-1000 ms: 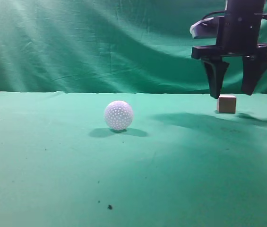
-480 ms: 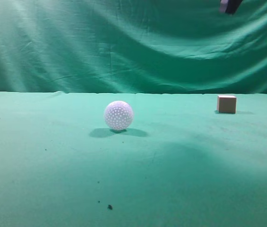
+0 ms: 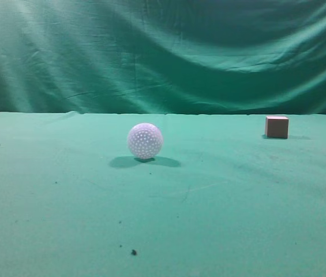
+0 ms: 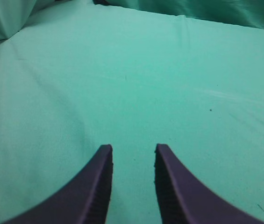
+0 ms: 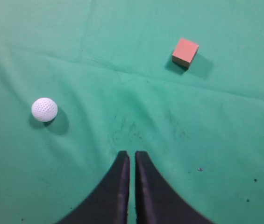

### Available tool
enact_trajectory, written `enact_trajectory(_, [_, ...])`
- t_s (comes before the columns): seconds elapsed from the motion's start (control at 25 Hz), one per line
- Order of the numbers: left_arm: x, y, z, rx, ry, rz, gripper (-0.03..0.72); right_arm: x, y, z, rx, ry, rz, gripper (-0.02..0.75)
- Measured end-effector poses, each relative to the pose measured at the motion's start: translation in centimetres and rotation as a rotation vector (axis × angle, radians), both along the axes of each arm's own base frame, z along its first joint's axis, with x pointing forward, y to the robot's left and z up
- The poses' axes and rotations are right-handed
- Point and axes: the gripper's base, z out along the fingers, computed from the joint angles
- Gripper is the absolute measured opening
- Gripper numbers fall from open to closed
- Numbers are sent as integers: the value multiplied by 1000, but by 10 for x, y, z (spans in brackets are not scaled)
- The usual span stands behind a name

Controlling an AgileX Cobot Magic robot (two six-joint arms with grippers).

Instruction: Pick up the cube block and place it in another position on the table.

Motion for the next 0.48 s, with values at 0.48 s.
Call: enact_trajectory(0.48, [0,0,0,0,0,0,262,-83,-24,-19,84,-127,-60,0])
